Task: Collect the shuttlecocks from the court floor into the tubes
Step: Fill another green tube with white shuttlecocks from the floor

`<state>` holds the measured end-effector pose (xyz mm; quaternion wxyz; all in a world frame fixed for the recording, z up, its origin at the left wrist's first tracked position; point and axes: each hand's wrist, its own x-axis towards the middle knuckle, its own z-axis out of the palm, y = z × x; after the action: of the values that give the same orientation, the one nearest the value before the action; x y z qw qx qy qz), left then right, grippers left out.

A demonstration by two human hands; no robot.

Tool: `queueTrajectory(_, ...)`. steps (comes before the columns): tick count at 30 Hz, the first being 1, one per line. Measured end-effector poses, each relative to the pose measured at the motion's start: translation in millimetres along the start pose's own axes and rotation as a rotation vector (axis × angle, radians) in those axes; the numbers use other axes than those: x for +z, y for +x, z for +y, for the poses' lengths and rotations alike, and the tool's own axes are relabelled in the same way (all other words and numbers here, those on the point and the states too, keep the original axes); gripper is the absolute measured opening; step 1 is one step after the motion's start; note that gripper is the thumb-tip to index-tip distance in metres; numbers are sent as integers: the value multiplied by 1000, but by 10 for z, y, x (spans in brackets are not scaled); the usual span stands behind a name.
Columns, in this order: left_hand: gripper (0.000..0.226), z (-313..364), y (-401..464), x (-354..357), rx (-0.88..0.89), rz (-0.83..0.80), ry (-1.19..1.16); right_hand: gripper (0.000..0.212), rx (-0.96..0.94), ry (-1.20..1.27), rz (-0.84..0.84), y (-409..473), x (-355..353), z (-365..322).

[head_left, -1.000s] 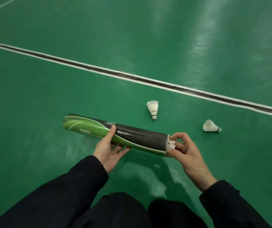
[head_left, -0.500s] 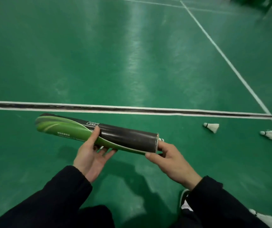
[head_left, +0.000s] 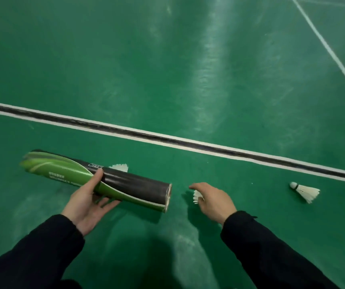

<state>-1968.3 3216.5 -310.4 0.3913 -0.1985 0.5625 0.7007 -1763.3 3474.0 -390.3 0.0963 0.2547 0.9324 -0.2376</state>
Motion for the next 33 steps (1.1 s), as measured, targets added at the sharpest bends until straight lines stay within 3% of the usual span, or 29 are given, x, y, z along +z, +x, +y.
queueTrajectory(3, 33, -93, 26, 13, 25, 8, 30, 36, -109, -490, -180, 294, 140, 240)
queueTrajectory(5, 31, -118, -1, 2, 50, 37, 26, 21, -35, -396, -116, 353, 95, 279)
queueTrajectory(6, 30, -124, -26, -2, 49, 65, 17, 15, 49, -110, -27, 326, 35, 253)
queueTrajectory(9, 32, -143, -116, -13, 44, 128, -47, 7, 217, 1078, 171, -3, -190, -108)
queueTrajectory(10, 34, -161, -133, -2, 48, 134, -73, 8, 172, 1291, 182, -124, -251, -264)
queueTrajectory(11, 34, -188, -153, 14, 50, 131, -94, 8, 119, 1343, 178, -222, -241, -397)
queueTrajectory(16, 34, -449, -184, 42, 94, 63, -183, 16, -44, 1271, 97, -375, 107, -779)
queueTrajectory(19, 36, -496, -167, -31, 103, 33, -186, 56, -121, 1222, -64, -503, 209, -844)
queueTrajectory(21, 38, -520, -177, -98, 80, -6, -162, 66, -145, 1176, -150, -591, 211, -886)
queueTrajectory(25, 42, -499, -202, -280, 85, -103, -89, 50, -134, 1055, -258, -610, 235, -1144)
queueTrajectory(28, 48, -354, -186, -535, 112, -74, -180, 32, -99, 1123, -55, -513, 249, -1434)
queueTrajectory(30, 48, -271, -171, -712, 116, -28, -263, 33, -132, 1140, 55, -442, 226, -1593)
queueTrajectory(33, 45, -273, -125, -915, 134, 13, -329, 30, -175, 1142, -100, -344, 269, -1792)
